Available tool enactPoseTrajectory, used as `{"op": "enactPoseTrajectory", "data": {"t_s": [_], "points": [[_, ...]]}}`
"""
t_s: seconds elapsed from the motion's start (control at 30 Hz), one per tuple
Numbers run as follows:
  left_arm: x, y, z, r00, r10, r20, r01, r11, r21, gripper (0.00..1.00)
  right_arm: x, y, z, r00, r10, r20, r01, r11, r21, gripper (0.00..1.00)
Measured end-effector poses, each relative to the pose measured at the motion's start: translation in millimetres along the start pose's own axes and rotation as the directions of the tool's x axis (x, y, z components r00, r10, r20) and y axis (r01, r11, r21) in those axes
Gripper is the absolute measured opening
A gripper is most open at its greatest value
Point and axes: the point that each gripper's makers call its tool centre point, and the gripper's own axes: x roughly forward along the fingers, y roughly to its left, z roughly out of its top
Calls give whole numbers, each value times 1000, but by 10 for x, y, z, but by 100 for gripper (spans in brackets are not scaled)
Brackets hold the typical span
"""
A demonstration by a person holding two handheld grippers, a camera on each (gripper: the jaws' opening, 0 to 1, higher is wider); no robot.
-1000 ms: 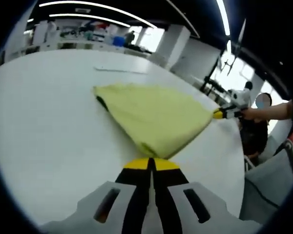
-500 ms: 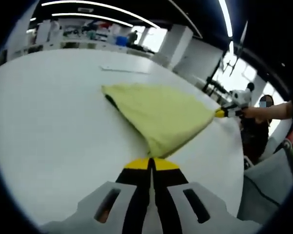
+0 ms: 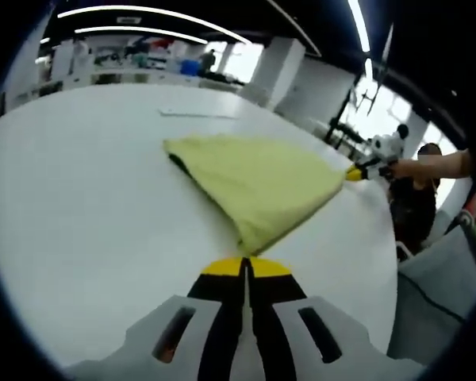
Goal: Fold the garment on the visible template until the final outline fits inside the template.
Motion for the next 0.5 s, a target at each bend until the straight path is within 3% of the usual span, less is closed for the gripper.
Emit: {"op": "enactPoseTrajectory", "data": {"t_s": [0.13,0.2,0.23,0.5], "points": [[70,12,55,1000,10,10,-10,1000,9,12,-3,-1,-4,1000,1,-3,-1,1000,-1,0],[98,-1,74,1000,4,10,-4,1000,10,7,-2,-6,-7,1000,3,-4,-3,1000,-6,0],[115,-22,81,1000,0,9,0,1000,8,0,-1,-9,-10,1000,4,-6,-4,1000,-7,0],[13,-64,18,1000,-10,6,10,999,-46,0,-34,-39,-38,1000,1,-7,-1,1000,-7,0]]}}
